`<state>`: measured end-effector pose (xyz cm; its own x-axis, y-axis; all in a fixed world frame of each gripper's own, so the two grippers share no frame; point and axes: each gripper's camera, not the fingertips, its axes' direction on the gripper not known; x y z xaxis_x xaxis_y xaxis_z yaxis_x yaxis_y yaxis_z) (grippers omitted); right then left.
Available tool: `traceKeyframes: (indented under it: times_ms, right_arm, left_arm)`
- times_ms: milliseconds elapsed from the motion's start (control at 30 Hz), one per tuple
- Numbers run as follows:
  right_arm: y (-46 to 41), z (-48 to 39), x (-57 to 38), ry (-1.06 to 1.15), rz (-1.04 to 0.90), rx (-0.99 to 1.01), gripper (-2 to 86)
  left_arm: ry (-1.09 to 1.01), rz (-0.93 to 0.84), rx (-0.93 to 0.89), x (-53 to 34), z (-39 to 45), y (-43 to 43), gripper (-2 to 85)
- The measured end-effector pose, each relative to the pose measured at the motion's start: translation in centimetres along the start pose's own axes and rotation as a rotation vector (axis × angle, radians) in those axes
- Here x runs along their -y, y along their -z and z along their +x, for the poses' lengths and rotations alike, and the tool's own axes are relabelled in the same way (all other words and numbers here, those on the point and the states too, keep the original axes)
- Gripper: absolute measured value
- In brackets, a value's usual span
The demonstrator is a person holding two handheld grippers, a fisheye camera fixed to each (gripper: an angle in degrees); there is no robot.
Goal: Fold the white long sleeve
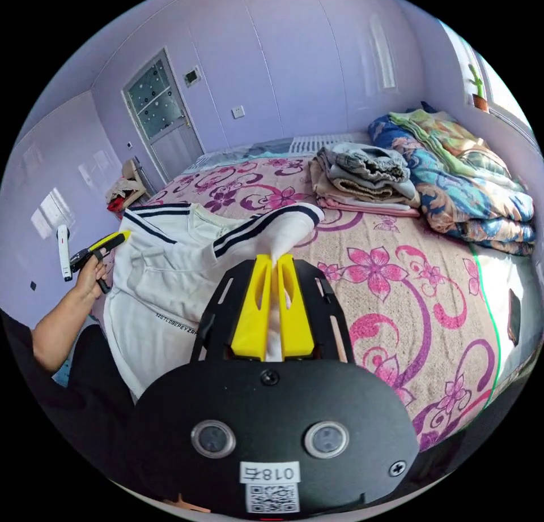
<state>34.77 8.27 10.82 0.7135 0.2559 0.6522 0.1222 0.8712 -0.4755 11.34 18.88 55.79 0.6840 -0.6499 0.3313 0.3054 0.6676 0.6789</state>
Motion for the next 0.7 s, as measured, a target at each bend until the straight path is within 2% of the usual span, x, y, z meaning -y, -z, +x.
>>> traceKeyframes:
  times_ms: [167,233,367,467,533,600,700]
  right_arm:
    - [6.4,-5.9,-0.2,0.159,0.169,-0.11,0.6]
    - [8.2,-7.2,0.7,0.18,0.218,-0.112,0.7]
    - [11.0,-10.2,5.8,0.245,0.326,-0.104,0.8]
    - [10.8,-11.8,11.4,0.289,0.421,-0.126,1.3]
    - [9.0,-12.6,15.6,0.303,0.432,-0.162,1.7]
    - [5.8,-12.4,20.4,0.267,0.38,-0.127,2.6]
    - [-1.5,-10.9,26.0,0.153,0.152,-0.104,6.0]
  left_arm:
    - [-0.011,0.19,0.131,-0.7,0.8,9.7,-0.8]
    - [-0.002,0.225,0.131,0.2,-0.3,12.3,-0.8]
    - [-0.045,0.335,0.178,4.5,-2.7,16.9,-0.7]
    - [-0.088,0.413,0.276,9.6,-5.1,17.1,-0.3]
    - [-0.068,0.382,0.277,13.3,-7.7,14.4,0.4]
    - [0.011,0.213,0.197,17.4,-12.0,7.8,2.9]
    - [0.177,-0.003,0.185,16.1,-16.7,0.8,5.1]
